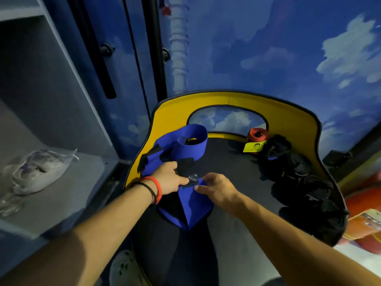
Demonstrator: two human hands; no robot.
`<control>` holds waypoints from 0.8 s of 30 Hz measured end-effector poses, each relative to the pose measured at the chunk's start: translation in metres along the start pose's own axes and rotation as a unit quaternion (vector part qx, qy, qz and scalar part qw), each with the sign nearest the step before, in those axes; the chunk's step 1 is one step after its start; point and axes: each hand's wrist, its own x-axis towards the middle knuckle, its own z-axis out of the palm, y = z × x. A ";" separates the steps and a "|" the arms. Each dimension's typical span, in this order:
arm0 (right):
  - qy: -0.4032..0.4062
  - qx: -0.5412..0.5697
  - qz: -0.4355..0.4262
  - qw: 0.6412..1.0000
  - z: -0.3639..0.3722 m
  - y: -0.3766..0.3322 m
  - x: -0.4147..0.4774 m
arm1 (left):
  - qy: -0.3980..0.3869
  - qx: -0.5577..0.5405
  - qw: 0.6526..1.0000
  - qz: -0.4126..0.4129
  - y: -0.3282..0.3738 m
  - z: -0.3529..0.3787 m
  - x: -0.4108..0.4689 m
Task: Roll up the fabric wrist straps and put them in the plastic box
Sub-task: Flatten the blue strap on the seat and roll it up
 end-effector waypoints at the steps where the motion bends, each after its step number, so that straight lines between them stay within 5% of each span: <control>1: -0.016 0.035 -0.006 0.999 -0.004 0.000 -0.005 | -0.012 0.005 1.000 0.013 0.004 0.001 -0.004; 5: -0.062 0.182 -0.022 0.981 -0.033 -0.002 -0.030 | -0.050 -0.071 0.995 0.038 0.033 0.007 -0.027; 12: -0.003 0.330 -0.024 0.944 -0.090 0.002 -0.050 | -0.165 -0.109 0.978 0.063 0.045 0.028 -0.052; 14: 0.010 0.360 -0.031 0.932 -0.100 0.004 -0.053 | -0.184 -0.059 0.976 0.104 0.040 0.037 -0.052; 19: 0.008 0.318 0.017 0.948 -0.121 0.026 -0.061 | -0.176 0.282 0.923 0.192 0.014 0.051 -0.053; 24: -0.005 0.258 0.115 0.959 -0.122 0.050 -0.065 | -0.202 0.301 0.916 0.173 0.005 0.064 -0.049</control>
